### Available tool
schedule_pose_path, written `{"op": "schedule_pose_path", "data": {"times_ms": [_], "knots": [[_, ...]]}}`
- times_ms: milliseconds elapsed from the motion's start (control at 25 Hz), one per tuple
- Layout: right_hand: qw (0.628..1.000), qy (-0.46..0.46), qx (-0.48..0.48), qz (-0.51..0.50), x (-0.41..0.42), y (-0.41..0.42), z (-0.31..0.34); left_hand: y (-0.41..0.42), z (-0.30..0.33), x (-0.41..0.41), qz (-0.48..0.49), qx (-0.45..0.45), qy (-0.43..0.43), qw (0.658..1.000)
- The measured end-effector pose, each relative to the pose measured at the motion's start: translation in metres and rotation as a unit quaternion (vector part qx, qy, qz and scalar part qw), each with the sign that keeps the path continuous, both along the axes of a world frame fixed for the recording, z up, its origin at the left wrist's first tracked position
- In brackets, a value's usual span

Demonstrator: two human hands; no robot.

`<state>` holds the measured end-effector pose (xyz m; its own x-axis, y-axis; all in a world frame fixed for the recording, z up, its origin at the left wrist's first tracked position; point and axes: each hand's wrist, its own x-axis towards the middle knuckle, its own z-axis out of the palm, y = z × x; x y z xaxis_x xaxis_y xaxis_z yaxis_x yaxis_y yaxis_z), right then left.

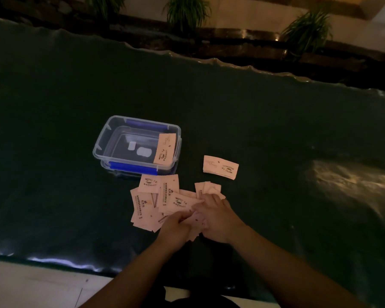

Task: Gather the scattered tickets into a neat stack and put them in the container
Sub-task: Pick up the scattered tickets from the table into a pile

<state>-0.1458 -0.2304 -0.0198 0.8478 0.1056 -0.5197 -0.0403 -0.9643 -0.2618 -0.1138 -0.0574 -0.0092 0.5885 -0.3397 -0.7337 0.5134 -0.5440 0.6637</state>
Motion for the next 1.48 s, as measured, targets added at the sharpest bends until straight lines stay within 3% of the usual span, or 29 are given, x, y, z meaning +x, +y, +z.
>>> {"op": "schedule_pose_path", "data": {"times_ms": [160,480,680,800,920,1000,1120,1280,1480], "knots": [[0.999,-0.014,-0.04,-0.033,-0.015,-0.009,-0.006,-0.011,0.0,0.005,-0.074,0.029,-0.057,0.995],[0.977,0.002,0.009,-0.213,-0.034,-0.037,-0.018,-0.029,0.003,0.015,-0.048,0.095,-0.145,0.984],[0.972,-0.021,0.046,-0.228,-0.026,-0.036,-0.021,-0.005,0.0,0.027,-0.029,0.149,-0.208,0.966],[0.974,-0.017,0.044,-0.223,-0.019,-0.03,-0.021,-0.001,-0.01,0.04,-0.17,0.164,-0.305,0.923],[0.975,-0.005,0.052,-0.217,-0.019,-0.027,-0.023,-0.015,-0.015,0.058,-0.367,0.214,-0.34,0.839],[0.976,0.006,0.04,-0.214,-0.024,-0.026,-0.024,-0.025,-0.018,0.068,-0.424,0.246,-0.352,0.797],[0.968,0.029,0.035,-0.246,-0.035,-0.026,-0.028,-0.031,-0.021,0.078,-0.444,0.273,-0.359,0.774],[0.916,0.037,0.119,-0.381,-0.055,-0.025,-0.032,-0.029,-0.026,0.068,-0.439,0.297,-0.371,0.763],[0.816,0.054,0.215,-0.534,-0.064,-0.014,-0.032,-0.035,-0.031,0.036,-0.418,0.274,-0.298,0.813]]}}
